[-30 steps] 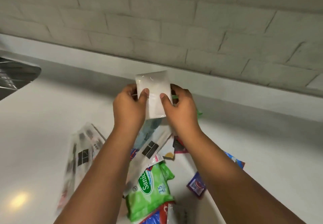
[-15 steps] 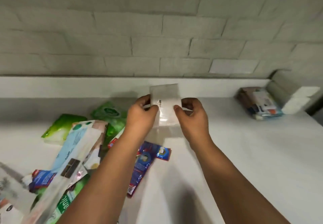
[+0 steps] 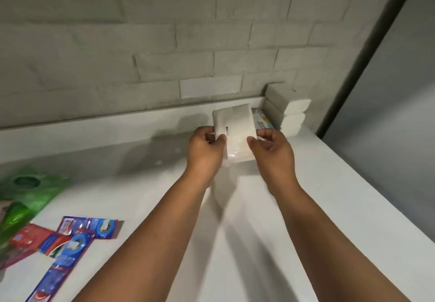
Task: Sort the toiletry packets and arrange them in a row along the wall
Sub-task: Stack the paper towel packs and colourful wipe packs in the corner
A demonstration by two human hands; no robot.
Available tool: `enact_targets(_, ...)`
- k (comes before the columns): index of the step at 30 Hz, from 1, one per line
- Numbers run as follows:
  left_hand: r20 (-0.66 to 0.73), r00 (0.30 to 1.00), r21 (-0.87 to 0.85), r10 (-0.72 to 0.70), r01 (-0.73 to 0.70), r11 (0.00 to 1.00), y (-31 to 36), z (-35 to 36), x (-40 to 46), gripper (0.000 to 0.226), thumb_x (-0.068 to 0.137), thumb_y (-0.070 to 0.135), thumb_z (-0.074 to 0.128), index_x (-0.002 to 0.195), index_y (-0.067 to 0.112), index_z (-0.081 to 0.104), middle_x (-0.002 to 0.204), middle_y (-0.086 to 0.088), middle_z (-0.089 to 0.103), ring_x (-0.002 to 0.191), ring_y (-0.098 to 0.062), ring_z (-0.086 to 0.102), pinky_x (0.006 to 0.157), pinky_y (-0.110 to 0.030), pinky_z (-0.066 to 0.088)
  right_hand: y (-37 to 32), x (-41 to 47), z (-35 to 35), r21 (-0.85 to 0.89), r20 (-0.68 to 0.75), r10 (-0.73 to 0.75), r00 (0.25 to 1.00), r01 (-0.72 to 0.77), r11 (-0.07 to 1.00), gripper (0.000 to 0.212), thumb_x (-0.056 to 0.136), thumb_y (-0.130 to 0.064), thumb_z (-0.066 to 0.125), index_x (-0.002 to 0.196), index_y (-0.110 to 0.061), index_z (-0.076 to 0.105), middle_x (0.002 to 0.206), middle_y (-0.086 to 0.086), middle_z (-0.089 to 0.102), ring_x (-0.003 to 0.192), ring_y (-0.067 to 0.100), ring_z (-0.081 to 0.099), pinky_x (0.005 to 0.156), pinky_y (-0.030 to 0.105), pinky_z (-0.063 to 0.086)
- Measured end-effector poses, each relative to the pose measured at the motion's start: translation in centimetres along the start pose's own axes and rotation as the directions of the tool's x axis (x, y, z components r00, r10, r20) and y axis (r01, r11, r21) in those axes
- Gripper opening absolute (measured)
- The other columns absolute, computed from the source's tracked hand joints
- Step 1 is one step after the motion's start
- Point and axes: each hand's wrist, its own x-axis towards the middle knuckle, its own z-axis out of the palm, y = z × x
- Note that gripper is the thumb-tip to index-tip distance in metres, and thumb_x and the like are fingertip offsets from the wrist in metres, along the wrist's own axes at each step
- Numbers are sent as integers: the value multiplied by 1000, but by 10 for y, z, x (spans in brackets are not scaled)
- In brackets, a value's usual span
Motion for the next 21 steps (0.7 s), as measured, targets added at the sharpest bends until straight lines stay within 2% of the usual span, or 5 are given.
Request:
enact_targets(6, 101, 995, -31, 2, 1, 1000, 25, 85, 11, 23, 70, 20, 63, 92, 26, 61, 96, -4, 70, 91, -24, 68, 82, -38, 56, 1, 60, -62, -53, -58, -106, 993, 103, 993, 19, 84, -19, 68, 101, -22, 61, 76, -15, 58, 66, -4, 56, 71, 21, 48)
enact_targets(11, 216, 976, -55, -10, 23, 998, 38, 139, 28, 39, 70, 13, 61, 108, 22, 62, 97, -10, 71, 82, -29, 68, 61, -36, 59, 4, 114, -101, -125, -83, -126, 989, 115, 986, 29, 85, -28, 69, 111, -17, 65, 82, -11, 63, 79, 11, 63, 80, 31, 53)
enact_targets(14, 235, 971, -65, -33, 49, 997, 39, 162, 46, 45, 71, 22, 66, 116, 26, 62, 99, -4, 73, 89, -27, 70, 75, -41, 58, 2, 146, -113, -176, -70, -164, 984, 149, 973, 33, 85, -31, 69, 113, -14, 66, 96, 0, 70, 90, 17, 65, 82, 30, 52)
enact_targets(16, 258, 966, -87, 1, 23, 996, 41, 179, 61, 33, 83, 17, 66, 115, 20, 63, 103, -5, 72, 93, -25, 69, 84, -38, 57, 3, 168, -121, -198, -51, -177, 983, 164, 966, 38, 86, -33, 68, 117, -11, 65, 105, 4, 69, 95, 19, 64, 84, 30, 52)
enact_targets(21, 334, 943, -102, 8, 27, 994, 56, 200, 93, 12, 94, 14, 56, 99, 20, 65, 107, -8, 70, 105, -24, 66, 95, -40, 53, 3, 213, -131, -228, -1, -185, 983, 179, 957, 32, 92, -34, 61, 110, -9, 67, 89, -2, 63, 78, 12, 59, 70, 23, 48)
